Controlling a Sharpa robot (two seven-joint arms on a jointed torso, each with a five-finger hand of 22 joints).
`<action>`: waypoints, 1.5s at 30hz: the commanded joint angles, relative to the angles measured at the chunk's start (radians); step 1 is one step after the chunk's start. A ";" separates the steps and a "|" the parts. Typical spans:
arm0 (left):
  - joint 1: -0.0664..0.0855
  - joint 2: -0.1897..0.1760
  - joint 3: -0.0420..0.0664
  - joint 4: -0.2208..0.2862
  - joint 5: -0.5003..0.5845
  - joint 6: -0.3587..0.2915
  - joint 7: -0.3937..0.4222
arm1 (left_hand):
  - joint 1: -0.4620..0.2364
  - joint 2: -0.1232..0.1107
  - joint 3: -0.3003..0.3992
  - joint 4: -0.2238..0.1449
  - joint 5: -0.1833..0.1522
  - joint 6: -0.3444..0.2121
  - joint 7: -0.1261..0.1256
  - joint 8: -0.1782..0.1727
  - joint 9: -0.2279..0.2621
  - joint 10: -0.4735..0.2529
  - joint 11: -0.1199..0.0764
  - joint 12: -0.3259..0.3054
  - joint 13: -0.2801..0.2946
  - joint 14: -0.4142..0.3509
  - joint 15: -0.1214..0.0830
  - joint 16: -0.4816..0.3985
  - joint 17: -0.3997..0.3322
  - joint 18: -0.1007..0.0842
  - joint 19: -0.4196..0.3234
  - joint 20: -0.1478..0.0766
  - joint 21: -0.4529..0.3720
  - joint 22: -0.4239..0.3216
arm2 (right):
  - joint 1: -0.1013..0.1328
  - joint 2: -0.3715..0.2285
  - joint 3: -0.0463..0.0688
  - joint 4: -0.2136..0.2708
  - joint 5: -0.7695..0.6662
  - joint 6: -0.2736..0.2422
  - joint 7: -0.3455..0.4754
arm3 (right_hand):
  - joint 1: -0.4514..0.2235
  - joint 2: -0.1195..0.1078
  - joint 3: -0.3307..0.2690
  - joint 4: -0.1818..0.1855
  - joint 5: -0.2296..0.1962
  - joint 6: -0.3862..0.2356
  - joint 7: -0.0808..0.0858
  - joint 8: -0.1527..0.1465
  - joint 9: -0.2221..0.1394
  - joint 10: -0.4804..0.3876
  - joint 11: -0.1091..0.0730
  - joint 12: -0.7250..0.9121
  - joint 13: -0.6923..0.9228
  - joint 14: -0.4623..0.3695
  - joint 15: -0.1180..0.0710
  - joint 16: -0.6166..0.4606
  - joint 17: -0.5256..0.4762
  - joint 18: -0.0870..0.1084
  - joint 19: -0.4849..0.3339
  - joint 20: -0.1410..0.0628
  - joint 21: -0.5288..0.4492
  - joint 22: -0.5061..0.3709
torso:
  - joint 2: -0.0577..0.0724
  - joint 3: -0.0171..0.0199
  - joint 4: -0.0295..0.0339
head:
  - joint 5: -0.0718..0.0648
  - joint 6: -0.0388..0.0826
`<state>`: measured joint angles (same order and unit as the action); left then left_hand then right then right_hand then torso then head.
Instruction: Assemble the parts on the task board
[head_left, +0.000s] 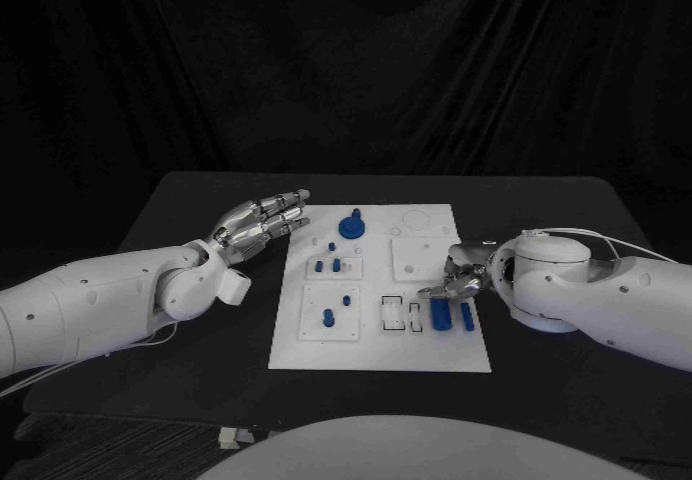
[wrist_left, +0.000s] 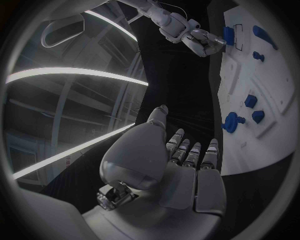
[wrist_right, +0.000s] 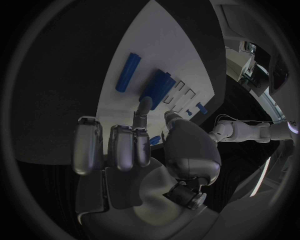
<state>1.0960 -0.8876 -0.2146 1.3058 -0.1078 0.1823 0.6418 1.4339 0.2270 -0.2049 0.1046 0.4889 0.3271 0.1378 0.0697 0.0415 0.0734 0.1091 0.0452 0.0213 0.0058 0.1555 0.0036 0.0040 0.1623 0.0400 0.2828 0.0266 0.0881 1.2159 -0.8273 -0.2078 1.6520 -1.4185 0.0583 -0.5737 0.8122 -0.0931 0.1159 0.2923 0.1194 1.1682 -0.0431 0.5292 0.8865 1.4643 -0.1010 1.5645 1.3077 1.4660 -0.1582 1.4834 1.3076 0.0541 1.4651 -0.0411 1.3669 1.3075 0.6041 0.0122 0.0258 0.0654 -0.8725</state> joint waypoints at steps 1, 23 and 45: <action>-0.001 0.001 0.001 0.001 0.006 0.013 0.025 | -0.004 0.007 0.002 -0.002 0.004 0.004 0.002 0.003 0.001 0.008 0.002 0.004 0.002 0.003 -0.003 0.007 0.001 0.018 0.002 0.004 0.003 0.001 | -0.007 0.004 0.000 -0.005 0.005 -0.008 -0.022 | 0.014 -0.001 -0.007 -0.002 0.010 -0.009 0.000 -0.011 0.002 0.106 -0.003 0.006 0.263 0.073 0.002 -0.004 0.082 -0.003 0.031 -0.002 -0.009 0.196 | 0.001 0.0003 0.0001 | 0.002 0.000; -0.002 0.002 0.001 0.001 0.006 0.015 0.029 | -0.004 0.006 0.002 -0.002 0.004 0.004 0.003 0.003 0.001 0.010 0.004 0.007 0.002 0.004 -0.004 0.007 0.001 0.018 0.002 0.004 0.004 0.002 | -0.027 0.038 0.000 -0.030 0.000 0.113 -0.038 | 0.194 -0.018 -0.008 -0.060 0.164 -0.048 0.037 -0.202 -0.067 0.106 0.025 0.006 0.263 0.062 0.026 -0.039 0.018 0.006 0.019 0.020 -0.061 0.180 | 0.000 0.0000 0.0002 | 0.005 0.000; -0.003 0.002 0.001 -0.001 0.006 0.014 0.028 | -0.004 0.006 0.002 -0.002 0.004 0.003 0.004 0.003 0.001 0.011 0.005 0.008 0.002 0.004 -0.004 0.008 0.001 0.018 0.003 0.005 0.004 0.003 | 0.004 -0.023 0.000 0.028 0.309 -0.073 0.025 | 0.285 -0.004 0.181 -0.214 0.782 -0.043 0.052 -0.301 -0.147 0.106 0.037 0.006 0.263 0.061 0.036 -0.045 -0.001 0.005 0.026 0.030 -0.062 0.184 | -0.001 0.0000 -0.0001 | 0.014 0.000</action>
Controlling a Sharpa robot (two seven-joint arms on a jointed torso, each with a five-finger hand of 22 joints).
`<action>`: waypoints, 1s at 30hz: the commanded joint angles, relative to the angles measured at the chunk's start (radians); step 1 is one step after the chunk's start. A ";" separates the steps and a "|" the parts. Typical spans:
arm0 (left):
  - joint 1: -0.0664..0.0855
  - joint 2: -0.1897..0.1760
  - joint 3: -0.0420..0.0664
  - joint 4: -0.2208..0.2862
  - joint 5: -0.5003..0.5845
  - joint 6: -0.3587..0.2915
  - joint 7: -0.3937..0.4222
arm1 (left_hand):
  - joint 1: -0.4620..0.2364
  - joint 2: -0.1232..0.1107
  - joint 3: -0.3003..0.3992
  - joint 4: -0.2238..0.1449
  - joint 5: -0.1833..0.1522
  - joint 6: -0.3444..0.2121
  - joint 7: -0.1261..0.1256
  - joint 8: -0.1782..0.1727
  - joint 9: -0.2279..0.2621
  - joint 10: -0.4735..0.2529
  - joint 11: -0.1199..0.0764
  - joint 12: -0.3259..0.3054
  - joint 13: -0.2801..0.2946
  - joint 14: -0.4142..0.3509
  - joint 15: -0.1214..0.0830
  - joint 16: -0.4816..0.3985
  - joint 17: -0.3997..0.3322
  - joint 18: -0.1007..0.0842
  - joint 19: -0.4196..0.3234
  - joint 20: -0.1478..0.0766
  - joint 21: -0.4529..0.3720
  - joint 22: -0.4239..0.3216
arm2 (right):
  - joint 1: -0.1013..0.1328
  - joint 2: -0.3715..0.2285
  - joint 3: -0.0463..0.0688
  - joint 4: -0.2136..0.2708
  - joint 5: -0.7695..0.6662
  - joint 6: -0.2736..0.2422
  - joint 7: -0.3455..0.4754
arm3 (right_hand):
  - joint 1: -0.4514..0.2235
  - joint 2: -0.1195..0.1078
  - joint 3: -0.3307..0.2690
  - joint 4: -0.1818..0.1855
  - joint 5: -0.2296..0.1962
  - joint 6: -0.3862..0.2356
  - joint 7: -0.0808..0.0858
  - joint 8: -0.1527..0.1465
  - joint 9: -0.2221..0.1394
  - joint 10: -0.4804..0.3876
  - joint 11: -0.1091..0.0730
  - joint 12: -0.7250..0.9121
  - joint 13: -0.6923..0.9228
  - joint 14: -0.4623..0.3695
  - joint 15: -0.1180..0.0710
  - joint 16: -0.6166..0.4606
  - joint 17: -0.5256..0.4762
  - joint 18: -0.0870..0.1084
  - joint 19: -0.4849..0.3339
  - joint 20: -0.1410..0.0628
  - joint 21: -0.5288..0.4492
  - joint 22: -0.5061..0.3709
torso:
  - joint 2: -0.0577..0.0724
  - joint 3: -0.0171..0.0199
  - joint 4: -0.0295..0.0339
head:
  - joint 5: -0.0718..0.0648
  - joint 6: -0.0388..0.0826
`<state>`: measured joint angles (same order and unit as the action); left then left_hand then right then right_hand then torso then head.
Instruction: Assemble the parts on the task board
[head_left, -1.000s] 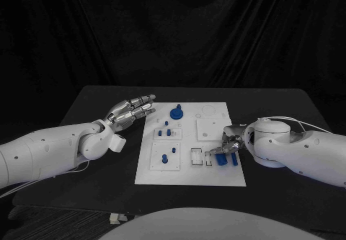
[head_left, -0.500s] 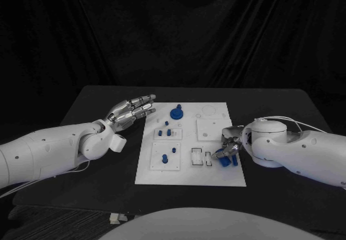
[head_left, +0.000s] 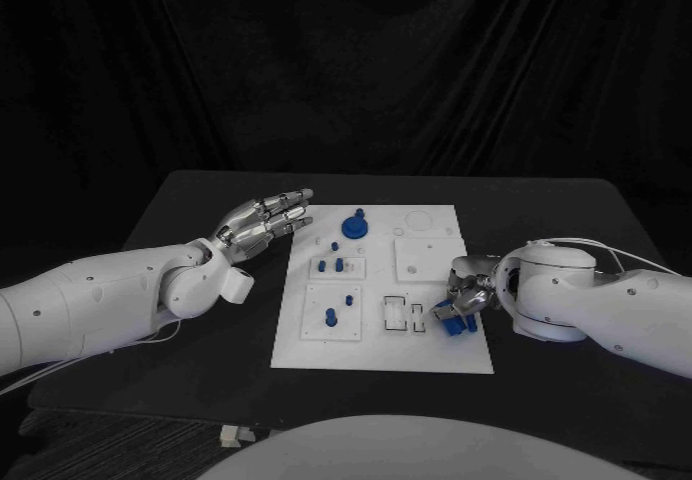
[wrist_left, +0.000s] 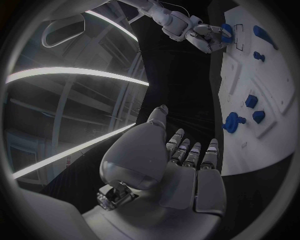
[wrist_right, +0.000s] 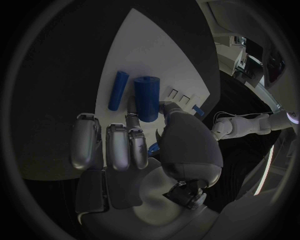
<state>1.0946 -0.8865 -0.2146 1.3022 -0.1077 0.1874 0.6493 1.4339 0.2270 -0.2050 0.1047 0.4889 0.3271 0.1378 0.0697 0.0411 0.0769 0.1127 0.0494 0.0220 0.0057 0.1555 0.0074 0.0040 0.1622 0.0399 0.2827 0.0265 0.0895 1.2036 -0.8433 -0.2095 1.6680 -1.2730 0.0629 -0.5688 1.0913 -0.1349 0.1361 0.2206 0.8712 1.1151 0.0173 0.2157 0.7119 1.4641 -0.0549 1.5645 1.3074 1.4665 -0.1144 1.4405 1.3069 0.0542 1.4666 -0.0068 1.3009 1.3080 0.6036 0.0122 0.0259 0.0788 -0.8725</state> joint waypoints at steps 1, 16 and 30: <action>-0.001 0.000 0.001 0.002 0.006 0.009 0.020 | -0.004 0.006 0.002 -0.002 0.004 0.003 0.004 0.003 0.001 0.007 0.001 0.004 0.001 0.004 -0.004 0.004 0.001 0.018 0.003 0.005 0.005 0.002 | 0.028 -0.012 0.002 0.018 0.211 -0.088 0.021 | -0.003 0.042 0.174 -0.148 0.046 0.011 -0.009 0.020 0.036 0.107 -0.011 0.006 0.263 0.061 -0.009 -0.003 -0.006 0.002 0.029 -0.005 0.017 0.188 | 0.000 0.0001 -0.0005 | 0.000 0.000; -0.002 0.005 0.001 0.001 0.006 0.012 0.018 | -0.004 0.006 0.002 -0.002 0.004 0.003 0.004 0.003 0.001 0.007 0.001 0.004 0.001 0.004 -0.004 0.004 0.001 0.018 0.003 0.005 0.005 0.002 | 0.065 0.034 0.002 0.000 0.494 -0.117 0.012 | -0.074 0.053 0.204 -0.148 0.021 -0.020 -0.007 0.042 0.072 0.107 -0.008 0.006 0.263 0.061 -0.008 0.001 -0.008 0.002 0.031 -0.006 0.024 0.189 | -0.001 -0.0001 -0.0001 | 0.002 0.000; -0.002 0.010 0.001 -0.002 0.006 0.022 0.013 | -0.005 0.007 0.002 -0.002 0.005 0.005 0.005 0.004 0.001 0.007 0.002 0.005 0.001 0.004 -0.004 0.004 0.001 0.018 0.003 0.005 0.005 0.002 | 0.018 0.101 0.002 -0.067 0.438 -0.097 0.009 | -0.148 0.065 0.161 -0.103 -0.258 -0.087 0.016 0.026 0.058 0.107 0.013 0.006 0.263 0.054 0.009 -0.012 -0.039 0.008 0.019 0.011 -0.003 0.180 | 0.001 -0.0003 0.0007 | 0.000 0.000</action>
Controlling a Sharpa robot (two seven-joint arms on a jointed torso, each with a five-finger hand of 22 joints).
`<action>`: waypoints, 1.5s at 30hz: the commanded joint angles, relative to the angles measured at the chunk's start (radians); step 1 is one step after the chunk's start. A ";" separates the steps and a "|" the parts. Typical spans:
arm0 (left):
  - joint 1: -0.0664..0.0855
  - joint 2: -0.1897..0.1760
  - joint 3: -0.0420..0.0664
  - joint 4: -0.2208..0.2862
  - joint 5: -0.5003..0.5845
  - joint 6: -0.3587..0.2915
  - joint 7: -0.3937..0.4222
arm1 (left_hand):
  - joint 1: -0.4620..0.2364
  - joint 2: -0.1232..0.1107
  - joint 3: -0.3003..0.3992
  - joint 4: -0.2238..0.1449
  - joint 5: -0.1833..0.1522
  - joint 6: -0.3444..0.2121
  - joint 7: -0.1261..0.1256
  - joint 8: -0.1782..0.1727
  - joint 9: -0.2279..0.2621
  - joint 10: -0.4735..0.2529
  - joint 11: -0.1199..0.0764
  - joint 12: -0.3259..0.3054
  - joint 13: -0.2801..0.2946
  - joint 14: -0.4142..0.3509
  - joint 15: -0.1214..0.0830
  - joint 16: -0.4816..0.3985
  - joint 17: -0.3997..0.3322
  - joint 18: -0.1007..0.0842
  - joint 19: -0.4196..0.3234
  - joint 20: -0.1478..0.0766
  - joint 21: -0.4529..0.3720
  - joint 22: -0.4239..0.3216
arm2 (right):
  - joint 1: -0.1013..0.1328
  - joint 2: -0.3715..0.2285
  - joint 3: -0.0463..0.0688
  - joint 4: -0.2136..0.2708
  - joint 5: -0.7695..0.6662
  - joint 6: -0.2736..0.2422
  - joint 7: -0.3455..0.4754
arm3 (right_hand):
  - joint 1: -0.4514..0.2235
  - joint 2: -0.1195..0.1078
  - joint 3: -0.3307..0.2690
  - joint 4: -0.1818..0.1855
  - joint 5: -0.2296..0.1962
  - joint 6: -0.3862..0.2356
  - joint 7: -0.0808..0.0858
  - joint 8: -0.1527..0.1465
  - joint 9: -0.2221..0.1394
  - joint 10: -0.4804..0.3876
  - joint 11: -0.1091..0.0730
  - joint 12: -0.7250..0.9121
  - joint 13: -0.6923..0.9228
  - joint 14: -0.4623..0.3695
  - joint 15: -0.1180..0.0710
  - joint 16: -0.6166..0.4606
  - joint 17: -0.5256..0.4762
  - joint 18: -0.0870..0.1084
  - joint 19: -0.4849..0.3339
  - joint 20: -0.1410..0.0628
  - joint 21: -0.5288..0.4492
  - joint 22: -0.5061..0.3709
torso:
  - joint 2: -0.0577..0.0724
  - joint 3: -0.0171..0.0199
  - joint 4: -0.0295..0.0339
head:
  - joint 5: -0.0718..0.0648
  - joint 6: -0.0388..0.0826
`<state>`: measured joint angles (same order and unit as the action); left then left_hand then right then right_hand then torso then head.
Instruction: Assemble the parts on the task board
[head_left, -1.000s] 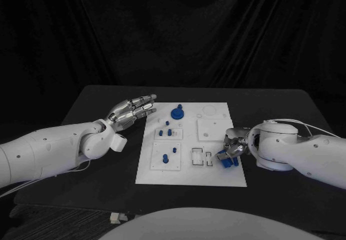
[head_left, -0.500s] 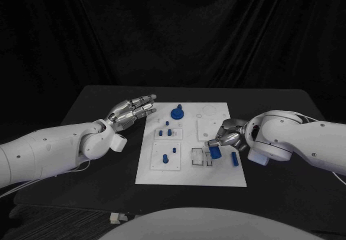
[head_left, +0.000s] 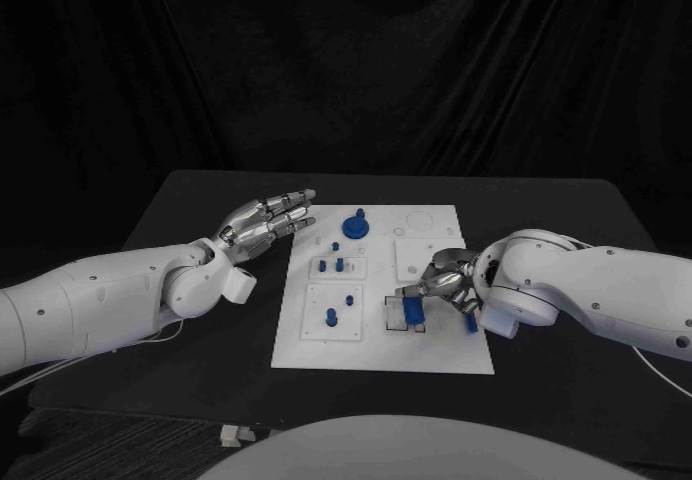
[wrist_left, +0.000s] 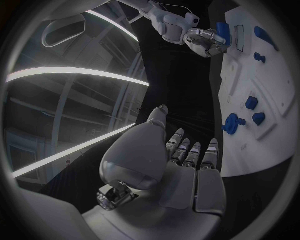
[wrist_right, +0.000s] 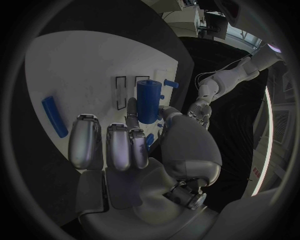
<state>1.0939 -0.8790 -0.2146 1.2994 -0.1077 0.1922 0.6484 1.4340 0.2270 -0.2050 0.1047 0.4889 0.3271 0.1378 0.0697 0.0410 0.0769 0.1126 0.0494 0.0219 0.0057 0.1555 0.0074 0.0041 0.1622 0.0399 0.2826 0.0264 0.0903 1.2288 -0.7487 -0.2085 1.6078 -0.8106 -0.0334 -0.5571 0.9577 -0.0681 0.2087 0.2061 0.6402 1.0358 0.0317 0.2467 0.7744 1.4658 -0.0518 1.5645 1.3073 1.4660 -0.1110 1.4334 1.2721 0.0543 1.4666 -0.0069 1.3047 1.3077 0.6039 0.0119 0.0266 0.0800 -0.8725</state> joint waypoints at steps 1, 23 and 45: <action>-0.001 0.004 0.001 0.001 0.006 0.018 0.013 | -0.005 0.007 0.002 -0.002 0.005 0.005 0.005 0.004 0.001 0.007 0.002 0.005 0.001 0.004 -0.004 0.004 0.001 0.018 0.003 0.005 0.005 0.001 | -0.009 0.010 0.001 -0.010 -0.037 -0.002 -0.003 | -0.016 -0.001 0.086 -0.086 -0.034 -0.009 0.002 -0.005 -0.006 0.105 0.010 0.006 0.264 0.055 0.007 -0.006 -0.005 0.008 0.019 0.011 -0.007 0.180 | 0.000 0.0001 -0.0006 | -0.001 0.000; -0.004 0.010 0.001 -0.005 0.006 0.027 0.003 | -0.006 0.008 0.003 0.000 0.006 0.006 0.005 0.004 0.001 0.008 0.002 0.006 0.001 0.004 -0.004 0.004 0.001 0.018 0.003 0.005 0.004 0.000 | -0.028 0.053 0.001 -0.037 -0.118 0.029 -0.021 | -0.031 0.002 0.027 -0.046 -0.276 -0.028 0.014 -0.016 -0.051 0.105 0.021 0.006 0.264 0.045 0.016 -0.033 -0.059 0.016 0.006 0.021 -0.053 0.167 | 0.000 0.0001 -0.0005 | 0.002 0.000; -0.009 0.012 0.001 -0.007 0.006 0.031 -0.001 | -0.007 0.009 0.003 0.001 0.006 0.007 0.006 0.005 0.002 0.008 0.002 0.007 0.002 0.005 -0.001 0.004 0.002 0.017 0.003 0.005 0.004 -0.001 | -0.029 0.059 0.001 -0.042 -0.138 0.044 -0.034 | -0.085 -0.005 -0.114 0.055 -0.574 -0.028 0.015 -0.003 -0.096 0.105 0.022 0.006 0.264 0.044 0.016 -0.043 -0.081 0.020 0.006 0.022 -0.078 0.162 | -0.001 0.0002 -0.0008 | 0.005 0.000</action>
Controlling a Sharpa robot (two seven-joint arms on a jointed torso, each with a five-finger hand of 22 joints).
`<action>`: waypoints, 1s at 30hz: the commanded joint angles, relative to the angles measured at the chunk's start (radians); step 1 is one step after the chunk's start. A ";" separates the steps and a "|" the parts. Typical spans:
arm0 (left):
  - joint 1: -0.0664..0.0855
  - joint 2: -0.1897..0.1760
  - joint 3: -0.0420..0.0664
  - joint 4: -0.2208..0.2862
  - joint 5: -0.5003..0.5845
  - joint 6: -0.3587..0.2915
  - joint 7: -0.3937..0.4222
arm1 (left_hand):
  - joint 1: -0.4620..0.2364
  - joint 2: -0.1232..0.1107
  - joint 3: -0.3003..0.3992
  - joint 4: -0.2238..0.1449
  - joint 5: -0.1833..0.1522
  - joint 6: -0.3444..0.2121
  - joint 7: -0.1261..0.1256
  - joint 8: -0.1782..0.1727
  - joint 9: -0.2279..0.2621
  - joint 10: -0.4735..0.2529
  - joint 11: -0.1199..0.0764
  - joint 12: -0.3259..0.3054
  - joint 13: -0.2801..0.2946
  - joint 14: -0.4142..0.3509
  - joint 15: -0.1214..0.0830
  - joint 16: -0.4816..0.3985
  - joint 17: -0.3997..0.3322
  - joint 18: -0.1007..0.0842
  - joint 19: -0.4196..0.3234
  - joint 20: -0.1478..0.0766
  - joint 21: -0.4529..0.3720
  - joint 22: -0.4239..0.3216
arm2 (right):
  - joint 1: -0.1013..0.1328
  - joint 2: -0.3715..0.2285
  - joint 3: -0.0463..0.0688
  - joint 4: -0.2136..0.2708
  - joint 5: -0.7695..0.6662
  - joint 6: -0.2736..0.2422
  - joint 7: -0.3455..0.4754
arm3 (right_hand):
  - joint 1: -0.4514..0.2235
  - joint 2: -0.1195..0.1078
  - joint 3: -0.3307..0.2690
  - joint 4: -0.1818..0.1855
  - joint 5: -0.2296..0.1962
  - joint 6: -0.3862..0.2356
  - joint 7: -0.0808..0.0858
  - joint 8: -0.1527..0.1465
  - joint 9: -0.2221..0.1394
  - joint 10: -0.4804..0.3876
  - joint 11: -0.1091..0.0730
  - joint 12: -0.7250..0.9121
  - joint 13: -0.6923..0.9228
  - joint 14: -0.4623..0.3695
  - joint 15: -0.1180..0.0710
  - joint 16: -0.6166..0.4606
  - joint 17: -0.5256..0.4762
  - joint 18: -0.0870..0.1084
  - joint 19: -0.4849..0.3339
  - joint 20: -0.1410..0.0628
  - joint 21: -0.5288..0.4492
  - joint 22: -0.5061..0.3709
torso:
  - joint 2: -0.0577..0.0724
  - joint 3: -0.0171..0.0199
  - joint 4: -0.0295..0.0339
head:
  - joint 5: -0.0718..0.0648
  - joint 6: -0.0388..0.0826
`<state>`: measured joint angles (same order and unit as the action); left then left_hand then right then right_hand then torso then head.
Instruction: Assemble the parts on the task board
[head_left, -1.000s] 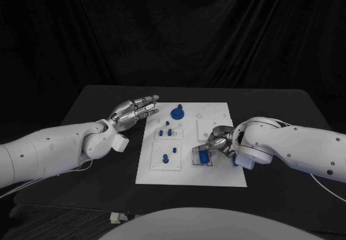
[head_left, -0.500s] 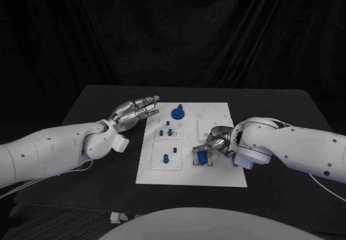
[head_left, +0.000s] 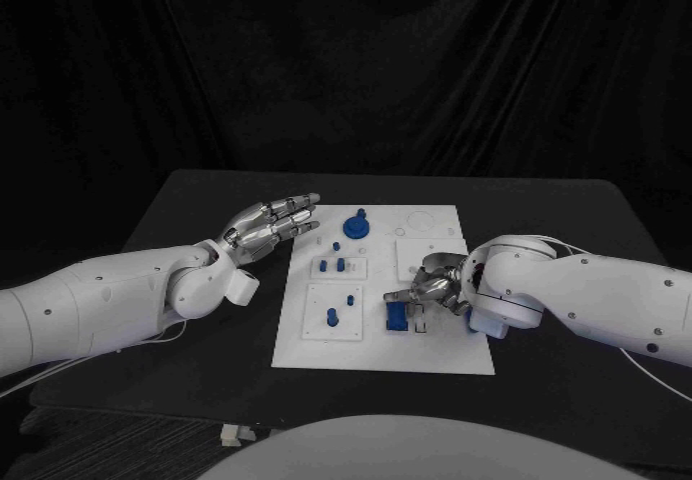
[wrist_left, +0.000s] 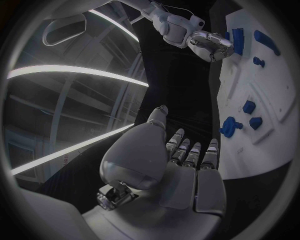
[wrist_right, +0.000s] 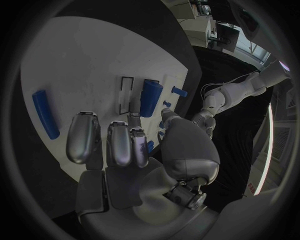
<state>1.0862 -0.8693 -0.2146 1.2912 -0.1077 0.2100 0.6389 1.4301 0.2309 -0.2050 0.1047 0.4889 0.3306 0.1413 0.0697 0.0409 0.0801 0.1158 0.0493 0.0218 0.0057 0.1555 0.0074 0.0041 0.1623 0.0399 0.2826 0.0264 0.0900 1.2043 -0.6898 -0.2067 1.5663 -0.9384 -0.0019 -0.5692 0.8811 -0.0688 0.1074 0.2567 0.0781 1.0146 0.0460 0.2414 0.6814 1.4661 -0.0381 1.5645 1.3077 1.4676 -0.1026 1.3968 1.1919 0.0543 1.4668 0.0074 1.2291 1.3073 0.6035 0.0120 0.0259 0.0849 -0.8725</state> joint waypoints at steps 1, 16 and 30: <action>-0.002 0.002 0.001 0.001 0.006 0.013 0.008 | -0.003 0.005 0.003 0.001 0.006 0.003 0.002 0.005 0.002 0.005 -0.001 0.007 0.002 0.005 -0.001 0.004 0.002 0.017 0.003 0.005 0.004 0.000 | -0.005 0.000 -0.001 0.000 -0.010 0.012 -0.022 | -0.010 -0.007 -0.018 0.008 -0.017 -0.007 0.001 0.003 -0.004 0.105 0.008 0.006 0.263 0.043 0.008 -0.006 -0.001 0.020 0.005 0.008 -0.005 0.162 | 0.000 0.0001 -0.0001 | 0.000 0.000; -0.003 0.001 0.001 0.001 0.006 0.013 0.007 | -0.004 0.005 0.003 0.001 0.006 0.004 0.002 0.005 0.002 0.005 -0.001 0.007 0.002 0.005 0.000 0.004 0.002 0.017 0.003 0.005 0.004 0.000 | 0.005 -0.045 -0.001 0.033 -0.009 -0.091 0.036 | -0.081 -0.013 -0.137 0.038 -0.026 0.003 -0.003 0.022 -0.013 0.105 0.005 0.006 0.263 0.045 0.006 0.001 0.008 0.020 0.008 0.006 -0.008 0.163 | 0.000 0.0000 0.0000 | 0.006 0.000; -0.004 0.003 0.001 -0.001 0.006 0.013 0.008 | -0.004 0.005 0.003 0.002 0.006 0.006 0.002 0.005 0.002 0.006 0.000 0.008 0.002 0.005 0.000 0.005 0.002 0.017 0.004 0.005 0.005 0.001 | 0.070 -0.142 -0.001 0.134 -0.067 -0.131 0.218 | 0.236 0.058 -0.177 -0.081 0.101 -0.116 -0.019 0.280 0.188 0.105 -0.008 0.006 0.263 0.052 -0.003 0.035 0.061 0.012 0.021 -0.007 0.043 0.178 | 0.000 0.0000 0.0001 | 0.003 0.000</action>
<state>1.0841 -0.8687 -0.2146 1.2891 -0.1077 0.2125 0.6355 1.4301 0.2308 -0.2050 0.1047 0.4889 0.3306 0.1413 0.0697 0.0419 0.0803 0.1161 0.0532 0.0225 0.0057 0.1555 0.0074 0.0050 0.1623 0.0399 0.2826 0.0264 0.0899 1.2769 -0.8301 -0.2077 1.6915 -0.9559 -0.1128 -0.4243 1.1072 -0.0118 -0.0621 0.1772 0.1870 0.9100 0.0283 0.4969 0.8486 1.4661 -0.0381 1.5645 1.3075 1.4677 -0.1026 1.4289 1.2532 0.0628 1.4668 0.0074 1.2663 1.3079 0.6033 0.0120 0.0258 0.0876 -0.8725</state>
